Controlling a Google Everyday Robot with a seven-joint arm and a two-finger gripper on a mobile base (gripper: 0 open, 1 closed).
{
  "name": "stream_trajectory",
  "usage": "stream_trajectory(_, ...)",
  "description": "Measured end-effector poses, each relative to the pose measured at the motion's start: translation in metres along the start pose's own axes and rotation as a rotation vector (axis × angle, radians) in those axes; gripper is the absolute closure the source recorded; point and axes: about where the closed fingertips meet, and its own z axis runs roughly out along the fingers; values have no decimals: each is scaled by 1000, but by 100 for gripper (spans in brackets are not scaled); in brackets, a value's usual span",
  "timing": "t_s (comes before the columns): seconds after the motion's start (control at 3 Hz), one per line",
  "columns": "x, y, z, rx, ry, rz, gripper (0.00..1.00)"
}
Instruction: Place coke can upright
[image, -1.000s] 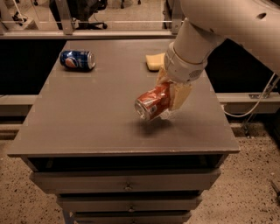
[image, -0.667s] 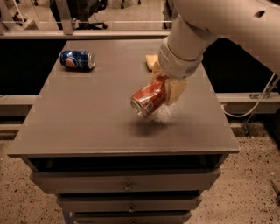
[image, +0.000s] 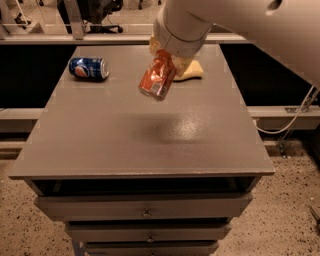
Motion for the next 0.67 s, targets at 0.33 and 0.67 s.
stream_trajectory(0.33,8,-10,-4,27,36,-115,100)
stream_trajectory(0.67,8,-10,-5,27,36,-115,100)
